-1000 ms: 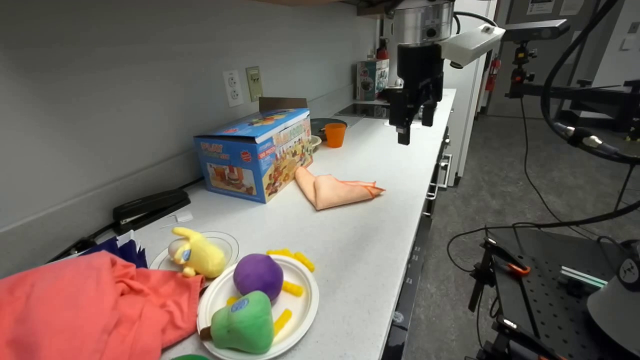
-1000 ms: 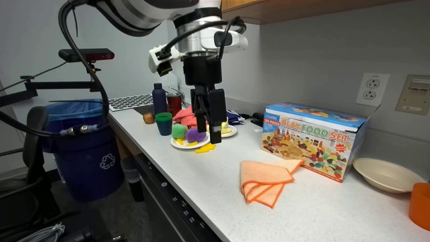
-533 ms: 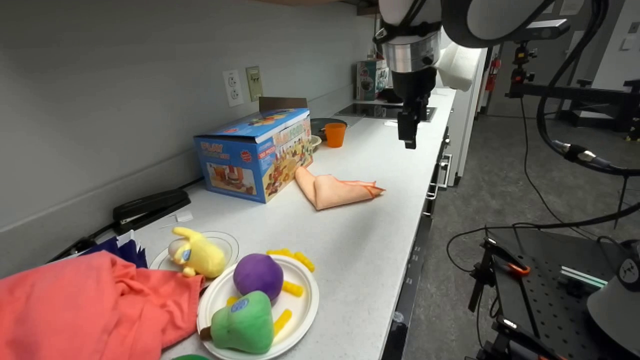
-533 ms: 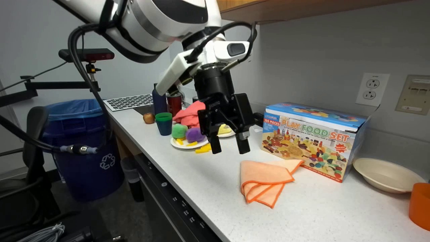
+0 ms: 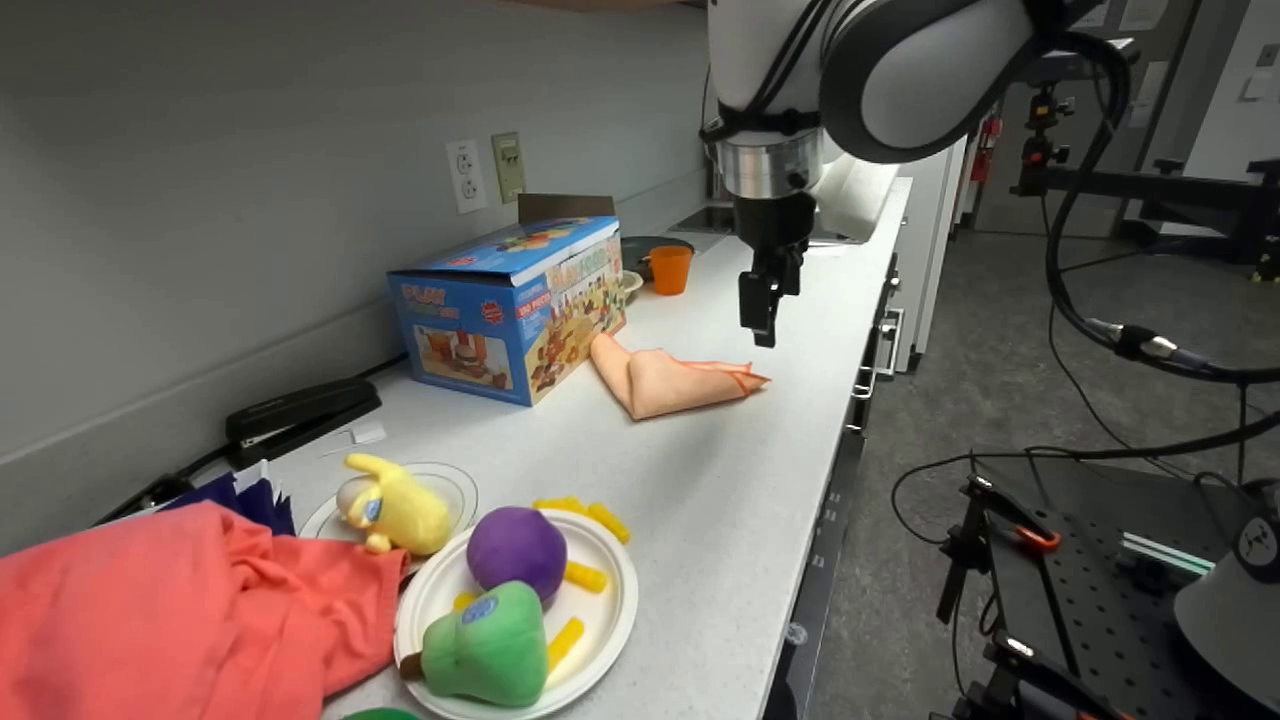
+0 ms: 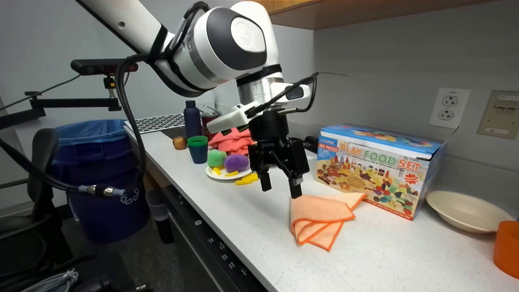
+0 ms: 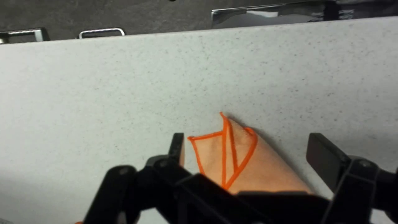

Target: Fold the towel

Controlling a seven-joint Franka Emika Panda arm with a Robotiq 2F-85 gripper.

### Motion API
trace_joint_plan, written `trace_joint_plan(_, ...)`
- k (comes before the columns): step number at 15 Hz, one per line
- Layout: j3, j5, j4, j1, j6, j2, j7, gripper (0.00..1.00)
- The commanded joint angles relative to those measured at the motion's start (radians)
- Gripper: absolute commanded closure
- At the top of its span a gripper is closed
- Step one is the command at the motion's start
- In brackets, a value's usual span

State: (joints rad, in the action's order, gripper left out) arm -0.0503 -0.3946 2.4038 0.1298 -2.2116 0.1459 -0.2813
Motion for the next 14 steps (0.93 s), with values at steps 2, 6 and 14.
trace_joint_plan(2,0.041,0.125,-0.123,-0.042,0.083,-0.103,0.185,0.00)
trace_joint_plan(6,0.042,0.092,-0.117,-0.050,0.084,-0.100,0.188,0.00)
trace_joint_plan(14,0.041,0.092,-0.144,-0.062,0.099,-0.119,0.199,0.00)
